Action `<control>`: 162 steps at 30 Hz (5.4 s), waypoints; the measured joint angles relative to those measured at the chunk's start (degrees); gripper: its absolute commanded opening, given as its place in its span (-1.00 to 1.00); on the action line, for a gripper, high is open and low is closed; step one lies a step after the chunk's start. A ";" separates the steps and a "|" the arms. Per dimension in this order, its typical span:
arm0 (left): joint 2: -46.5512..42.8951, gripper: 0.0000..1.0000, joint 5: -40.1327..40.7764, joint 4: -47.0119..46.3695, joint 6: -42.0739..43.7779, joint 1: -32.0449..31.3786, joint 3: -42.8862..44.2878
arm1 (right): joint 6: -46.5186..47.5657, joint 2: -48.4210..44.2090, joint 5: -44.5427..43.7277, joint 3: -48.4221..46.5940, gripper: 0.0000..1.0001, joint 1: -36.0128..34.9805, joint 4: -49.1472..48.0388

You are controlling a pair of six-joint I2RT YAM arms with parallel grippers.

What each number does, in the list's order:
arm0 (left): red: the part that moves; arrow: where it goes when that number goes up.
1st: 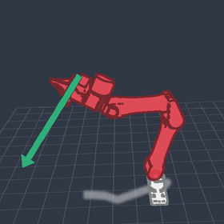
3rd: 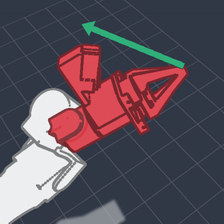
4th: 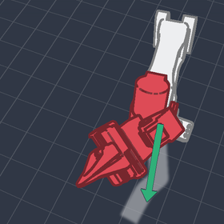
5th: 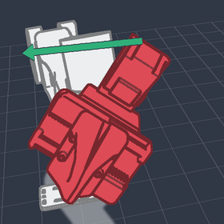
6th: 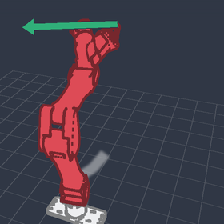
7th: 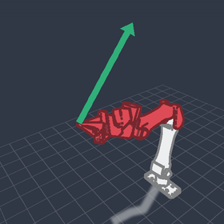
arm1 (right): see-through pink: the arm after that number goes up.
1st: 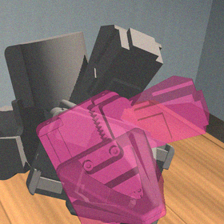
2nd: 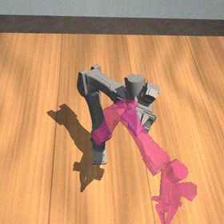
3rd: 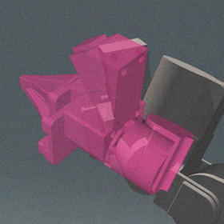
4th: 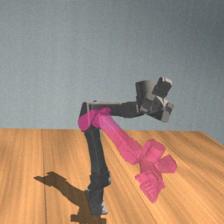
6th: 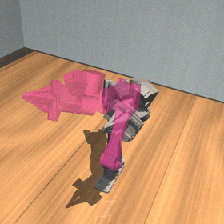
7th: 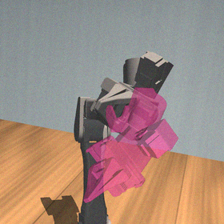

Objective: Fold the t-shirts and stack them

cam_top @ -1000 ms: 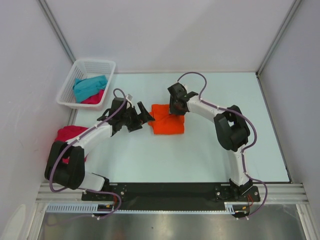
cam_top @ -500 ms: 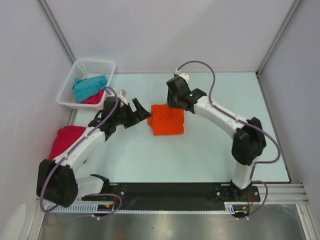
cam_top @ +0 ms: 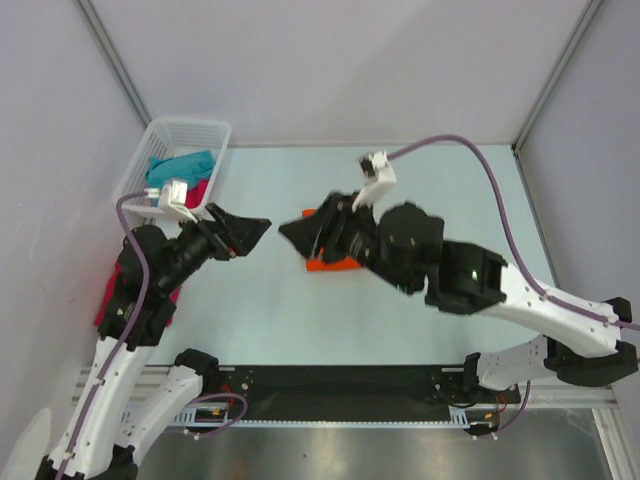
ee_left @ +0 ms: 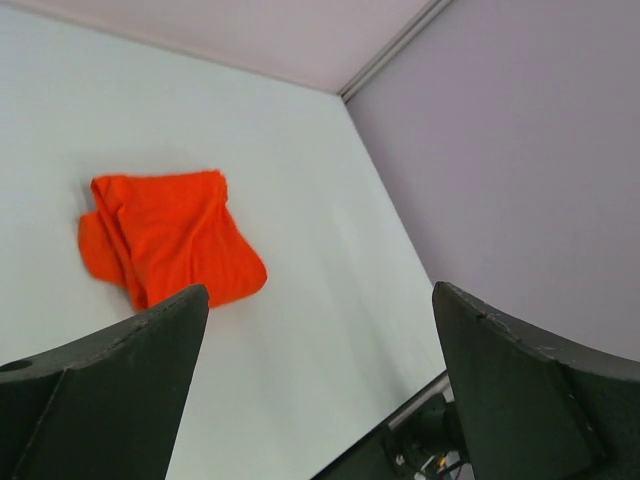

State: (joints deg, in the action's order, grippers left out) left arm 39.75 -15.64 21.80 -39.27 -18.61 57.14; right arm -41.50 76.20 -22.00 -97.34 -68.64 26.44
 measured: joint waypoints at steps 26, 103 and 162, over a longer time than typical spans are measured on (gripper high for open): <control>6.27 0.99 1.92 6.16 3.37 0.00 -9.79 | 5.51 -3.91 -27.67 4.83 -0.09 -13.22 -4.76; 64.41 -0.18 0.00 -41.46 2.25 -9.16 -8.15 | -6.71 -7.80 12.26 40.24 -0.01 23.91 10.34; 16.33 -1.00 20.74 28.48 15.37 47.60 0.39 | -2.60 -9.27 15.28 27.89 -0.01 20.02 12.44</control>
State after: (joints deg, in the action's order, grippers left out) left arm 56.07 5.10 50.28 -23.90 28.99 57.54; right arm -44.10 66.94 -6.72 -69.45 -48.62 38.87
